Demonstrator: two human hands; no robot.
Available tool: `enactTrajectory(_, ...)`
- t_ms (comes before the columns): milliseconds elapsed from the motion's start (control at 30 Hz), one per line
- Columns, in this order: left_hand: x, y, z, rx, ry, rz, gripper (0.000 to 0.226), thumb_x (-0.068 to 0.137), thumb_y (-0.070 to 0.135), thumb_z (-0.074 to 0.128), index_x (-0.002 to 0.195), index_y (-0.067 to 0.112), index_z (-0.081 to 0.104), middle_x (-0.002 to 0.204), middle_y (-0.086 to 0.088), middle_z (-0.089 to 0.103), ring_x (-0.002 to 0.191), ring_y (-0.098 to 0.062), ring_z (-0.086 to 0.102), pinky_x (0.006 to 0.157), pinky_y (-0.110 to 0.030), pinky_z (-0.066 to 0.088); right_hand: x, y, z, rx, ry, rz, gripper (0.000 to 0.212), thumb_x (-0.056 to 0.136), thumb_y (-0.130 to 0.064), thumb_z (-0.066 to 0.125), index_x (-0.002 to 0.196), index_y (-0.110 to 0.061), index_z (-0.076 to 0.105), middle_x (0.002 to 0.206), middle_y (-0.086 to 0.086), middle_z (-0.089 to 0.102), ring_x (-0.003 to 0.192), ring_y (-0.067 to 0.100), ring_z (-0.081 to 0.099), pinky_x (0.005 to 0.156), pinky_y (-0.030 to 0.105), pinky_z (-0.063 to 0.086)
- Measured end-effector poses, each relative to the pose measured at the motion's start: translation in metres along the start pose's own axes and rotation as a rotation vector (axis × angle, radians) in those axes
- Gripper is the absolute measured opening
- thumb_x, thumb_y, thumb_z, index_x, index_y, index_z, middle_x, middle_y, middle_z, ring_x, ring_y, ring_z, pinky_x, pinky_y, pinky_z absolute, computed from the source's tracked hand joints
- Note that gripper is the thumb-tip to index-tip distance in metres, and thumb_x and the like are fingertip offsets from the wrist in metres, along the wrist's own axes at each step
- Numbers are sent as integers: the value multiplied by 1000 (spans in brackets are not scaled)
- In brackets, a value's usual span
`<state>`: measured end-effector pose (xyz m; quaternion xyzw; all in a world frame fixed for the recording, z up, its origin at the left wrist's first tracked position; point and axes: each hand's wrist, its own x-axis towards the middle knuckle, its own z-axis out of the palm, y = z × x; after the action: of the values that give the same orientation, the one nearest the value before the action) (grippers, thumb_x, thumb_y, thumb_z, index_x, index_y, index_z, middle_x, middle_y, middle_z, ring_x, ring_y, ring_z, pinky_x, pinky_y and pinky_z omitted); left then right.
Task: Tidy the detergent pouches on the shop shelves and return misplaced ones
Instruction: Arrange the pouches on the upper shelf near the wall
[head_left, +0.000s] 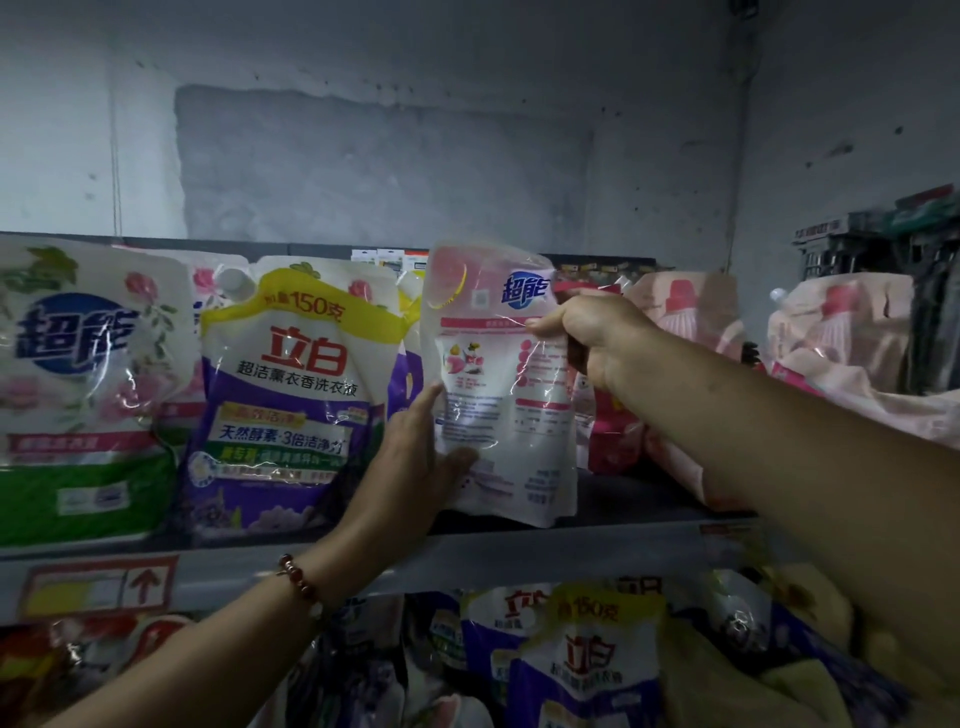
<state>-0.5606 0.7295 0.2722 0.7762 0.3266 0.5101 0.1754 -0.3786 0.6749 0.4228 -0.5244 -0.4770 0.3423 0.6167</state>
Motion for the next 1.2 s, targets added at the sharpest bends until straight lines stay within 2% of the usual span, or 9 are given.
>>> enactTrajectory(133, -2, 8, 6, 87, 12, -15, 93, 88, 29, 73, 155, 43, 11, 125, 14, 38, 90, 13, 45, 89, -21, 43, 2, -4, -2, 27, -16, -23, 30, 83, 13, 63, 96, -14, 57, 85, 10, 69, 65, 21, 69, 45, 26, 54)
enactTrajectory(200, -1, 11, 5, 118, 21, 10, 98, 86, 28, 75, 153, 52, 7, 121, 16, 37, 87, 17, 42, 87, -23, 43, 3, -7, 0, 25, -31, -41, 31, 83, 13, 63, 94, -15, 56, 89, 10, 70, 69, 22, 69, 47, 27, 56)
enactTrajectory(367, -1, 6, -1, 384, 61, 136, 106, 86, 36, 73, 152, 50, -8, 121, 3, 46, 100, -11, 55, 82, -25, 47, 14, -1, 5, -93, -23, -191, 45, 80, 11, 68, 120, -10, 60, 104, 8, 70, 81, 20, 70, 57, 28, 58)
enactTrajectory(500, -12, -6, 0, 600, 37, 207, 102, 85, 46, 70, 156, 42, -3, 116, 0, 45, 91, -9, 51, 74, -20, 46, 19, 25, 4, -216, 4, -292, 49, 80, 2, 74, 125, -10, 60, 112, 7, 69, 94, 23, 68, 80, 38, 58)
enactTrajectory(600, -16, -8, -2, 577, 7, 151, 101, 86, 52, 68, 154, 47, -6, 118, 3, 37, 94, -7, 44, 75, -19, 42, 20, 42, 5, -382, 23, -418, 43, 85, -18, 73, 126, -21, 61, 107, -2, 71, 93, 19, 69, 88, 45, 56)
enactTrajectory(800, -24, -6, -6, 567, -35, 127, 104, 86, 51, 68, 153, 48, -11, 125, 0, 36, 105, -16, 50, 84, -31, 54, 11, 63, 8, -662, -26, -478, 80, 87, -20, 68, 150, -26, 18, 122, 0, 62, 103, 17, 64, 90, 41, 54)
enactTrajectory(867, -27, -4, -5, 623, -16, 130, 99, 87, 49, 68, 156, 43, -2, 142, -8, 35, 119, -26, 51, 93, -38, 54, 7, 67, 5, -718, -20, -466, 91, 84, -20, 70, 152, -26, 10, 123, -1, 61, 107, 17, 61, 91, 38, 54)
enactTrajectory(1033, -27, -6, -9, 828, 19, 266, 93, 83, 50, 69, 157, 31, 16, 165, -18, 6, 147, -40, 18, 114, -48, 22, -13, 78, -1, -966, 7, -397, 104, 78, -42, 71, 153, -29, 1, 137, 1, 50, 118, 21, 54, 96, 42, 50)
enactTrajectory(1200, -23, 14, -17, 728, -110, 320, 83, 95, 58, 42, 157, 34, -7, 163, -7, -25, 151, -30, -17, 118, -41, -10, -50, 75, -8, -1316, 5, -388, 93, 85, -50, 63, 155, -21, 10, 161, 1, 17, 148, 24, 16, 120, 42, 18)
